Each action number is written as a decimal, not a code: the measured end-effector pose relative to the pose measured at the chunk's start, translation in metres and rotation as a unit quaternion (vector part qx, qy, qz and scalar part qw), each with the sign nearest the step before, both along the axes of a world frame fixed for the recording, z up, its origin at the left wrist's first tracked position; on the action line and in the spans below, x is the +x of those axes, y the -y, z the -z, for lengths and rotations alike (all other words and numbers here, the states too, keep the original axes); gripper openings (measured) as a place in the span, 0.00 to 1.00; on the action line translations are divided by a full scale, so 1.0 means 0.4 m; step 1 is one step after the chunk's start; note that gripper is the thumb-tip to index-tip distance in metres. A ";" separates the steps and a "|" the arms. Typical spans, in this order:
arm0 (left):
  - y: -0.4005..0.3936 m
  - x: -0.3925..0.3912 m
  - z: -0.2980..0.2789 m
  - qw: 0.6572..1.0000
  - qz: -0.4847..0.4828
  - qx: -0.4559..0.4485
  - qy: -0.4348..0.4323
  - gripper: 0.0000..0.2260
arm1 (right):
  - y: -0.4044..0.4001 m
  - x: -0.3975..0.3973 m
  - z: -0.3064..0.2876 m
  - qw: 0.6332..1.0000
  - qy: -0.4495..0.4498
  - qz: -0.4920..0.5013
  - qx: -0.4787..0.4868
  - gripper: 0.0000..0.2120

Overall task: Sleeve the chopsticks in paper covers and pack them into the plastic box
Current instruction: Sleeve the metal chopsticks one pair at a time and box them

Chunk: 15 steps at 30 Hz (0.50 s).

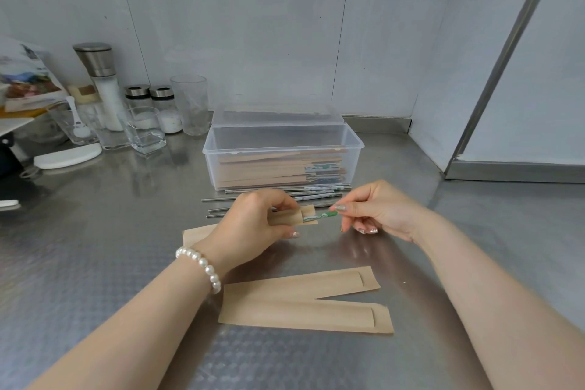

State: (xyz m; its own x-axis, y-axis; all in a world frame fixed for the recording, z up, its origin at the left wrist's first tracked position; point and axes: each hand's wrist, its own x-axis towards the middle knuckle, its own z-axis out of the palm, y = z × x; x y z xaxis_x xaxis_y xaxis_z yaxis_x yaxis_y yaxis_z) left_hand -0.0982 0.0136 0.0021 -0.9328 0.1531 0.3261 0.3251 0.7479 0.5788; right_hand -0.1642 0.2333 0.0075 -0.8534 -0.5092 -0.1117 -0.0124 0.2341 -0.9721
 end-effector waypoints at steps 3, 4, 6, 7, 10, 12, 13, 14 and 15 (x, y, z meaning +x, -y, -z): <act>0.002 0.000 0.001 1.000 0.003 -0.002 0.000 0.14 | 0.001 0.005 0.000 1.000 -0.016 -0.009 0.024 0.03; 0.002 0.000 0.000 1.000 0.002 -0.003 -0.001 0.14 | 0.003 0.006 0.000 0.999 -0.021 -0.009 0.029 0.04; 0.001 0.001 -0.003 1.000 0.002 -0.005 -0.002 0.14 | 0.011 0.006 -0.002 0.999 -0.037 0.031 0.020 0.10; 0.001 0.001 -0.004 1.000 0.003 -0.009 -0.002 0.14 | 0.016 0.001 -0.001 0.996 -0.056 0.072 0.009 0.13; 0.001 0.002 -0.005 1.000 0.005 -0.026 0.010 0.15 | 0.025 -0.026 0.013 0.957 -0.216 0.177 0.080 0.13; 0.003 0.000 -0.004 0.999 0.004 -0.037 0.019 0.15 | 0.021 -0.046 0.039 0.915 -0.297 0.158 0.221 0.13; 0.004 -0.001 -0.002 0.999 0.003 -0.039 0.022 0.15 | 0.018 -0.053 0.051 0.897 -0.304 0.143 0.287 0.14; 0.005 -0.001 -0.003 0.999 0.001 -0.040 0.024 0.15 | 0.016 -0.059 0.061 0.885 -0.299 0.134 0.332 0.15; 0.007 -0.002 -0.002 0.999 -0.001 -0.040 0.024 0.15 | 0.017 -0.059 0.066 0.878 -0.296 0.129 0.354 0.15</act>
State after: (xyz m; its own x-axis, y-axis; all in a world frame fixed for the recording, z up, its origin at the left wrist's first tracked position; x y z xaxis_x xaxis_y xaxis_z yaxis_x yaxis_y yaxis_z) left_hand -0.0991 0.0107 0.0028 -0.9474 0.1752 0.2678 0.2969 0.7934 0.5314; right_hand -0.1880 0.2267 -0.0190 -0.9455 -0.2719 0.1794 -0.3237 0.8460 -0.4238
